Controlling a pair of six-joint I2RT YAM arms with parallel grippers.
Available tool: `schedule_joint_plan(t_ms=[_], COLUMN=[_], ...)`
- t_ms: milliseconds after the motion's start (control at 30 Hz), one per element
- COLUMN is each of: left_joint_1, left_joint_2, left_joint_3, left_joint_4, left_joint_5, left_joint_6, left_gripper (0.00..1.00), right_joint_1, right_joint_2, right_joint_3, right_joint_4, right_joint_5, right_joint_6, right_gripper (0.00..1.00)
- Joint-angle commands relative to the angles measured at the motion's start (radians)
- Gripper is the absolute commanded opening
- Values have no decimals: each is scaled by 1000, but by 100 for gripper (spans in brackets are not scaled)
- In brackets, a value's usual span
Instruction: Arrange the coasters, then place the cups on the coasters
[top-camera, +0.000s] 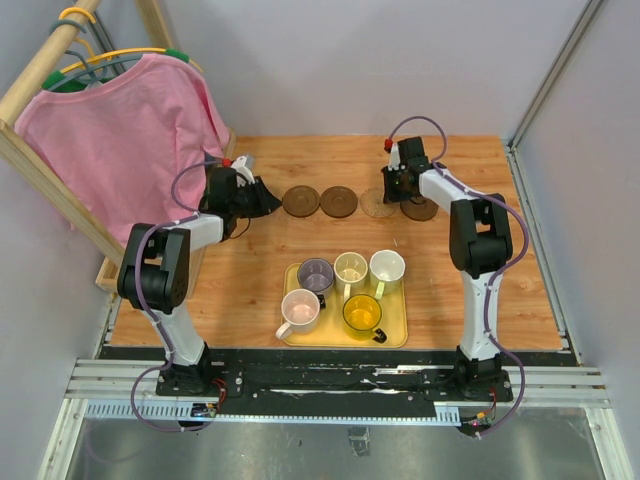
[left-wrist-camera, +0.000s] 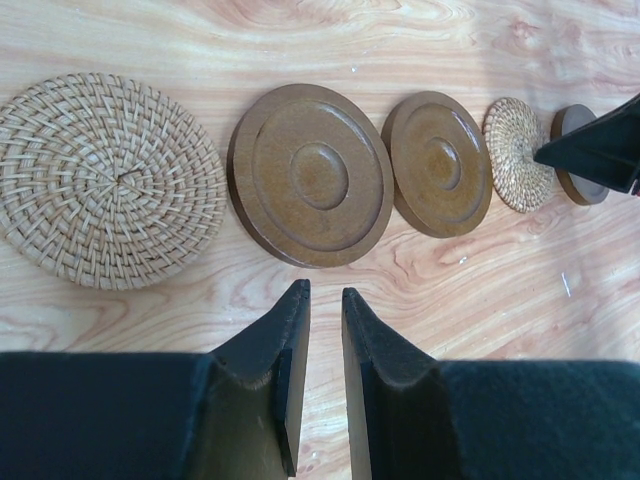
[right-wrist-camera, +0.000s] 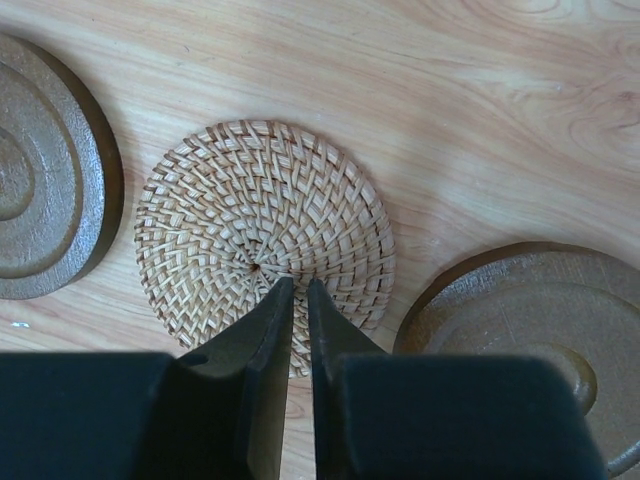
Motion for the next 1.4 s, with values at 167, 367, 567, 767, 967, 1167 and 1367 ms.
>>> schedule_joint_plan(t_ms=[167, 367, 567, 767, 967, 1167, 1367], left_joint_1=[-3, -2, -2, 0, 0, 0, 0], left_joint_2=[-21, 37, 127, 194, 225, 250, 228], left_joint_3=[41, 128, 221, 285, 315, 362, 350], left_joint_4=[-16, -71, -132, -202, -251, -342, -390], left_joint_5=[-57, -144, -208, -279, -299, -301, -303], left_joint_6=[71, 120, 171, 217, 227, 209, 176], left_gripper=[24, 24, 24, 23, 21, 21, 20], right_joint_1=[34, 62, 80, 84, 84, 84, 85], right_joint_2=[-63, -110, -195, -307, -384, -404, -400], right_joint_3=[103, 93, -8, -148, -259, -286, -290], right_joint_4=[-67, -69, -50, 13, 91, 112, 117], right_joint_5=[-23, -31, -1, 36, 103, 128, 118], right_joint_6=[-39, -29, -24, -21, -7, 7, 17], right_gripper=[21, 23, 23, 22, 15, 14, 14])
